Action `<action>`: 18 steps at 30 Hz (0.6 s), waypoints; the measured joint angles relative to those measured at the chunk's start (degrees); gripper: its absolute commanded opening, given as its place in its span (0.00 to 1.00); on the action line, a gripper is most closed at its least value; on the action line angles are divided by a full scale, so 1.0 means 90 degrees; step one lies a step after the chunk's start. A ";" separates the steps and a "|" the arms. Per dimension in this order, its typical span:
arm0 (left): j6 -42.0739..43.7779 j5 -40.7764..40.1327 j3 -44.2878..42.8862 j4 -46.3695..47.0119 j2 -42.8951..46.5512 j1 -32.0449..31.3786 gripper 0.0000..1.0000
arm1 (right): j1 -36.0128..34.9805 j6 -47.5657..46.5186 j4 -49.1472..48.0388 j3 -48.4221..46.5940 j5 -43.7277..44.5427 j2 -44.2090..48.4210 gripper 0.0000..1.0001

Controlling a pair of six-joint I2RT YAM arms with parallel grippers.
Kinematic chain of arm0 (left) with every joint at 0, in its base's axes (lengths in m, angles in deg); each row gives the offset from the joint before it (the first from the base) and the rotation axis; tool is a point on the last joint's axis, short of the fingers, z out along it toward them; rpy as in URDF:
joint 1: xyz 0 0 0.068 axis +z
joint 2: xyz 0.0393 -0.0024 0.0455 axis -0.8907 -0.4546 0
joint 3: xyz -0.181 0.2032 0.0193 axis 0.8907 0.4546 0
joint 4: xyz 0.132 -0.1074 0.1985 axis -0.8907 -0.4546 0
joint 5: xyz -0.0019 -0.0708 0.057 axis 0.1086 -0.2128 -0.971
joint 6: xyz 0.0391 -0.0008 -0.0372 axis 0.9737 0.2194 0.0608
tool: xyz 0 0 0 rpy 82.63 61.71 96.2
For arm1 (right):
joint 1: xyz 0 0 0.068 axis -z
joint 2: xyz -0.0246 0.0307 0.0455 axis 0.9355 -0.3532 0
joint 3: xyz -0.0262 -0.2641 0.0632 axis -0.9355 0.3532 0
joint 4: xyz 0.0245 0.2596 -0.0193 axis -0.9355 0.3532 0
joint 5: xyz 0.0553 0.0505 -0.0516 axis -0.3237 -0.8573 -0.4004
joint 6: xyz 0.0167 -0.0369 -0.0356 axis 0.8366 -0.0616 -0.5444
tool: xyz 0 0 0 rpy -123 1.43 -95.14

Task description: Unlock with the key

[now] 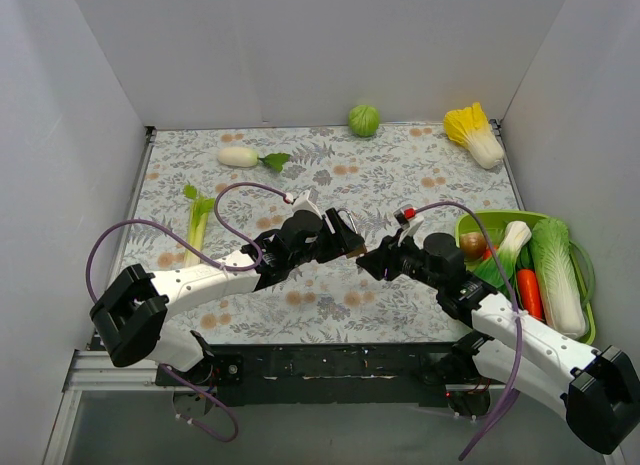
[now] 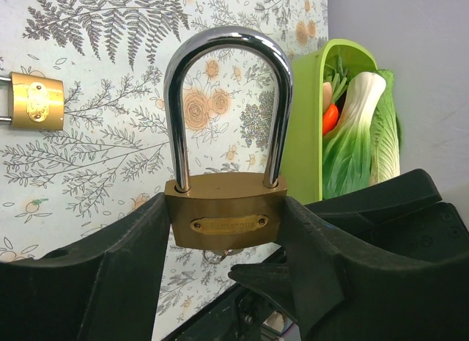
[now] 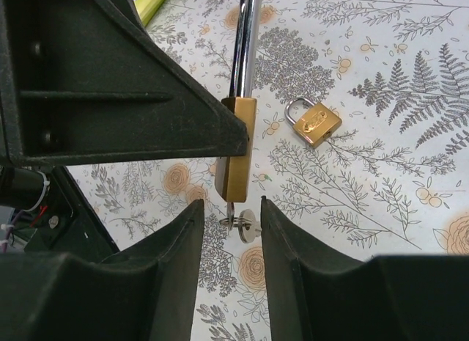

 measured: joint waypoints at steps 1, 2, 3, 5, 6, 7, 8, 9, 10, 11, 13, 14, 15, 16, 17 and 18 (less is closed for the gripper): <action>0.0000 0.0000 0.0000 -0.0012 0.0000 0.0000 0.00 | 0.0000 0.0005 -0.0012 0.0027 -0.0012 0.0002 0.42; 0.0000 0.0000 0.0000 -0.0012 0.0000 0.0000 0.00 | 0.0000 0.0007 -0.0019 0.0061 -0.0022 0.0005 0.42; 0.0000 0.0000 0.0000 -0.0015 0.0000 0.0000 0.00 | 0.0000 0.0012 -0.0012 0.0092 -0.0029 0.0005 0.42; 0.0000 0.0000 0.0000 -0.0012 0.0000 0.0000 0.00 | 0.0000 0.0024 -0.0007 0.0141 -0.0039 0.0005 0.41; 0.0000 0.0000 0.0000 -0.0015 0.0000 0.0000 0.00 | 0.0000 0.0027 -0.0007 0.0165 -0.0039 0.0005 0.41; 0.0000 -0.0002 0.0000 -0.0015 0.0000 0.0000 0.00 | 0.0000 0.0029 0.0000 0.0177 -0.0039 0.0005 0.40; 0.0000 -0.0002 0.0000 -0.0015 0.0000 0.0000 0.00 | 0.0000 0.0034 0.0012 0.0182 -0.0036 0.0005 0.38; 0.0000 -0.0002 0.0000 -0.0015 0.0000 0.0000 0.00 | 0.0000 0.0039 0.0012 0.0182 -0.0036 0.0005 0.36; 0.0000 -0.0002 0.0000 -0.0015 0.0000 0.0000 0.00 | 0.0000 0.0046 0.0007 0.0182 -0.0034 0.0010 0.36; 0.0000 -0.0002 0.0000 -0.0015 0.0000 0.0000 0.00 | 0.0000 0.0053 0.0002 0.0182 -0.0027 0.0017 0.35; 0.0000 -0.0002 0.0000 -0.0015 0.0000 0.0000 0.00 | 0.0000 0.0066 -0.0010 0.0182 -0.0015 0.0027 0.33; 0.0000 -0.0002 -0.0002 -0.0015 0.0000 0.0000 0.00 | 0.0002 0.0068 -0.0024 0.0182 -0.0012 0.0027 0.31; 0.0000 -0.0002 -0.0002 -0.0015 0.0000 0.0000 0.00 | 0.0000 0.0068 -0.0039 0.0182 -0.0012 0.0027 0.29; 0.0000 -0.0002 -0.0002 -0.0015 0.0000 0.0000 0.00 | 0.0000 0.0070 -0.0049 0.0182 -0.0012 0.0027 0.26; 0.0000 -0.0002 -0.0002 -0.0015 0.0000 0.0000 0.00 | 0.0000 0.0070 -0.0063 0.0182 -0.0015 0.0024 0.24; 0.0000 -0.0002 -0.0002 -0.0015 0.0000 0.0000 0.00 | 0.0000 0.0070 -0.0080 0.0182 -0.0017 0.0012 0.22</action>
